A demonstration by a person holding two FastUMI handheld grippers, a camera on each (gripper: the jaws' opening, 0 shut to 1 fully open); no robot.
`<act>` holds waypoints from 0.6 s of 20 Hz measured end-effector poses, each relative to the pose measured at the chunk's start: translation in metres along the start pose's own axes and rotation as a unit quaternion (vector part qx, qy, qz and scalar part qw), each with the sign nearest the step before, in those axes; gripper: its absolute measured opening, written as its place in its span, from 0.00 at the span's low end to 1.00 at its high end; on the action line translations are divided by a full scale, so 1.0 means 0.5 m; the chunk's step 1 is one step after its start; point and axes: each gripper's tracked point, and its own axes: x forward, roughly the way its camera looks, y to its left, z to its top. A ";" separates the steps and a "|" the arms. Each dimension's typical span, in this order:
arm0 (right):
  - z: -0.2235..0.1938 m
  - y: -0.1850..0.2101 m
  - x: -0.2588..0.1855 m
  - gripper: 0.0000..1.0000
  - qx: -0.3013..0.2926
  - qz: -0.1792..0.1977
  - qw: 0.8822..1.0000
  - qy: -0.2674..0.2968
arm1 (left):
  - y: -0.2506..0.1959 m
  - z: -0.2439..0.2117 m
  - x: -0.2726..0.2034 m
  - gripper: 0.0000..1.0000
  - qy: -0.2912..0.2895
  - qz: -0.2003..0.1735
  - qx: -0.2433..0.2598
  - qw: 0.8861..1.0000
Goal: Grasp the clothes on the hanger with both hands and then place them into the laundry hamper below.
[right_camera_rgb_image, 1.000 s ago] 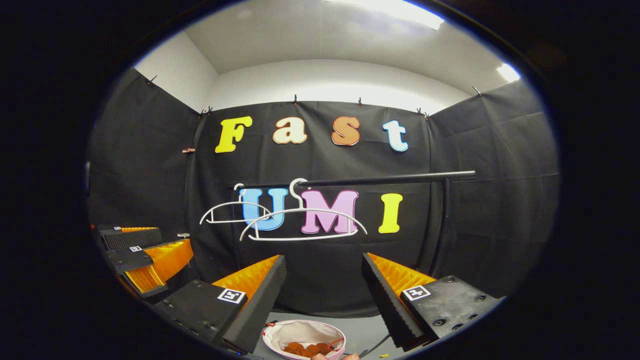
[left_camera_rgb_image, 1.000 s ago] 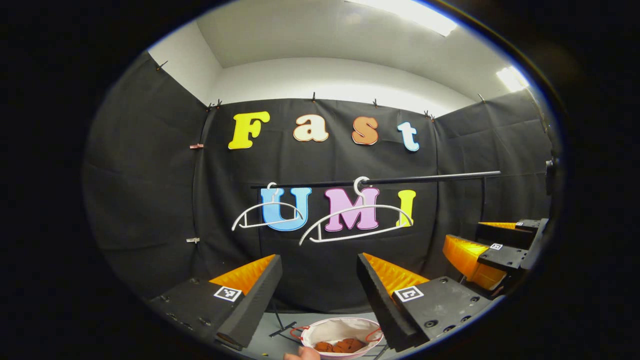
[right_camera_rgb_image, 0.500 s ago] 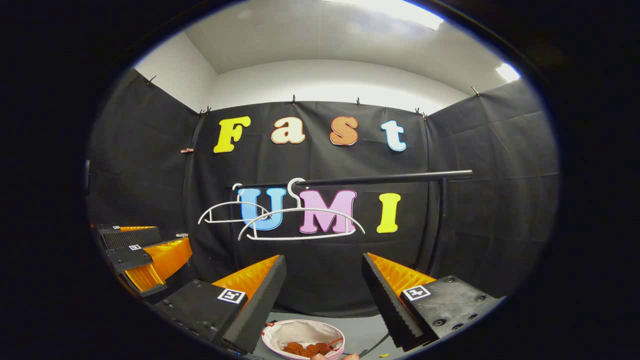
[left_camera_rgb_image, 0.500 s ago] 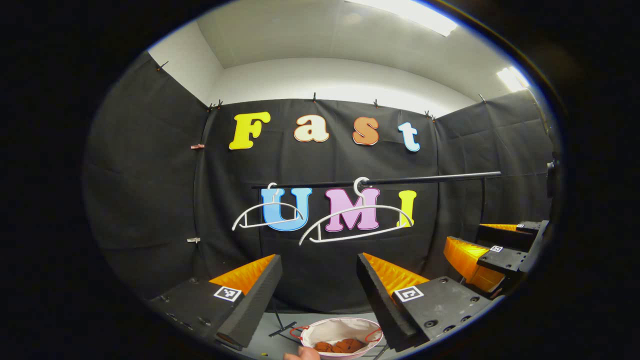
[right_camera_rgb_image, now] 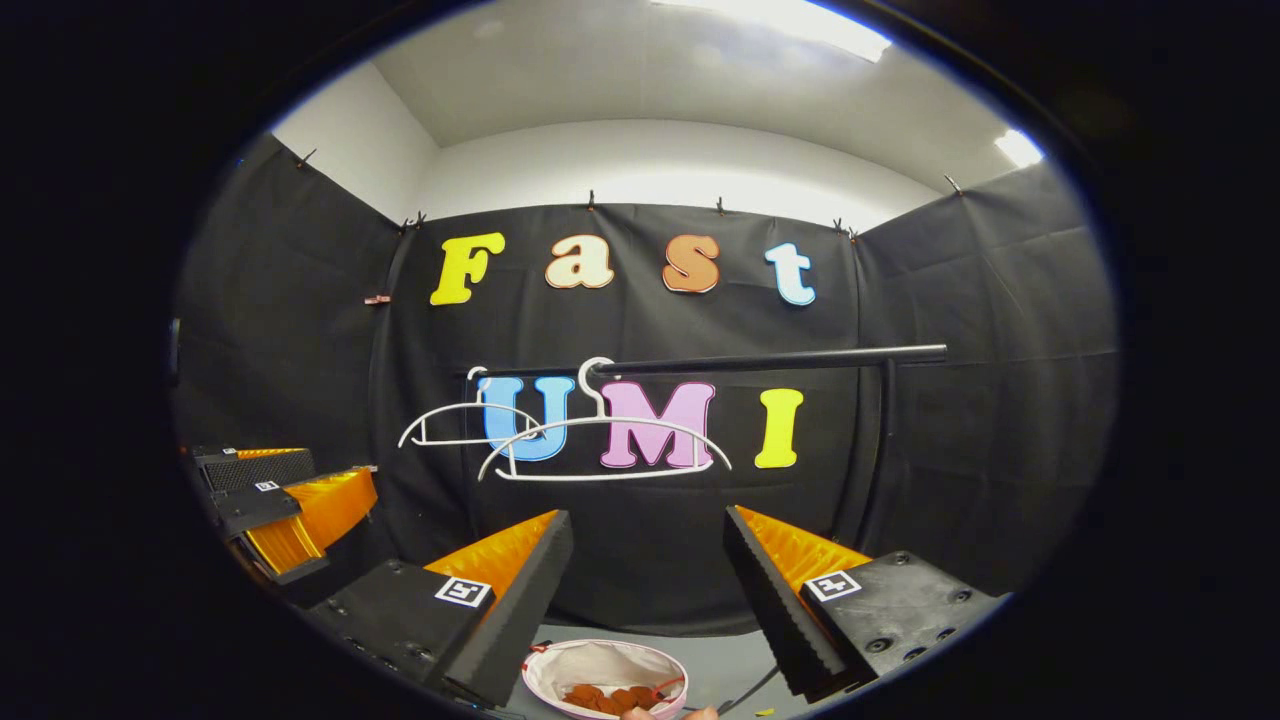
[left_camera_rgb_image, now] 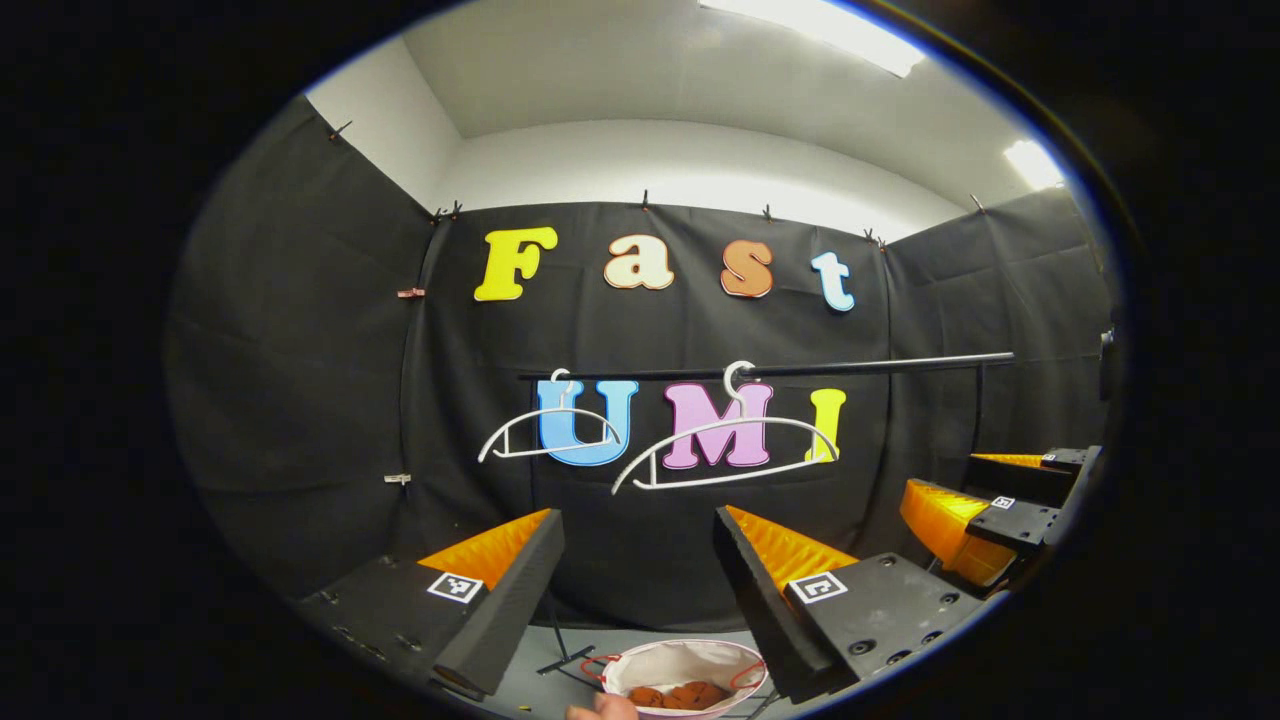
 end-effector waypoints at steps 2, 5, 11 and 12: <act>0.003 0.000 0.001 0.98 0.001 0.000 1.000 -0.001 | -0.001 -0.003 0.000 0.95 0.002 0.000 0.001 1.000; 0.003 0.000 0.002 0.98 -0.002 0.000 1.000 -0.002 | -0.007 -0.003 -0.001 0.95 0.002 -0.004 -0.003 1.000; 0.002 0.002 0.000 0.98 -0.002 0.000 1.000 0.000 | -0.007 -0.005 0.000 0.95 0.004 -0.005 0.005 1.000; 0.001 0.000 0.000 0.98 -0.001 -0.001 1.000 0.000 | -0.007 -0.005 0.000 0.95 0.005 -0.006 0.005 1.000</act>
